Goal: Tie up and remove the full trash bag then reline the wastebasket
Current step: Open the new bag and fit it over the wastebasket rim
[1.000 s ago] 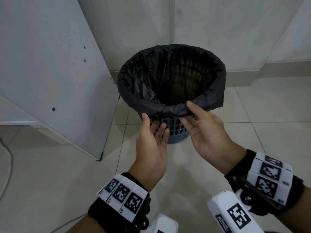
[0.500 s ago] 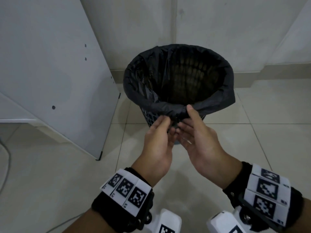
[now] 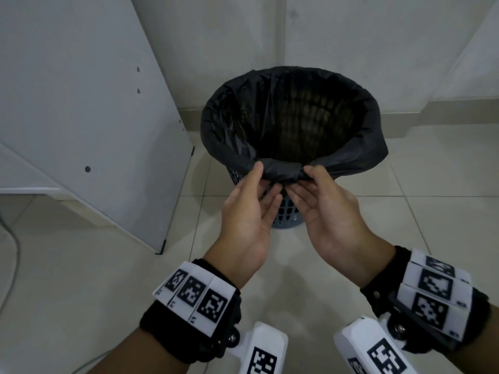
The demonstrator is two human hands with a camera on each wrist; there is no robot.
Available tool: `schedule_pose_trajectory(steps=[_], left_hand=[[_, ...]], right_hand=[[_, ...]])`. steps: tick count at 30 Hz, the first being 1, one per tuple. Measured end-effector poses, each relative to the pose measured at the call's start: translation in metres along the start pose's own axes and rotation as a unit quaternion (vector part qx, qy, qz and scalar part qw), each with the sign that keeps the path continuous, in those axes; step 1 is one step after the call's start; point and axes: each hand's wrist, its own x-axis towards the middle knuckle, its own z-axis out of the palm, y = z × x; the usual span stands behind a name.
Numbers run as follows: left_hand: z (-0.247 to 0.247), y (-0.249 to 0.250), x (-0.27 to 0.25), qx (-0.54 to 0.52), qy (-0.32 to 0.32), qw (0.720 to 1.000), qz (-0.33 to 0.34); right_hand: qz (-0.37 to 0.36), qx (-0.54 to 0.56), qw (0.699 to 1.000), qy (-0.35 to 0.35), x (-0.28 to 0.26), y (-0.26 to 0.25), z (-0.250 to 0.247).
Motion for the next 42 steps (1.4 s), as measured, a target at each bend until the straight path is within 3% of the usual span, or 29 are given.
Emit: schedule_pose_trajectory(steps=[16, 27, 39, 42], left_hand=[[0.004, 0.006, 0.002, -0.074, -0.008, 0.997, 0.0], [-0.005, 0.015, 0.007, -0.072, -0.011, 0.997, 0.022], [-0.005, 0.022, 0.009, -0.042, 0.019, 0.998, 0.048], [-0.007, 0.026, 0.011, -0.034, 0.007, 0.999, 0.025]], right_hand=[[0.004, 0.022, 1.0, 0.004, -0.001, -0.002, -0.001], [0.015, 0.026, 1.0, -0.007, -0.001, 0.002, 0.002], [-0.022, 0.007, 0.999, 0.044, 0.008, -0.004, 0.006], [-0.012, -0.005, 0.999, 0.043, 0.012, -0.011, 0.006]])
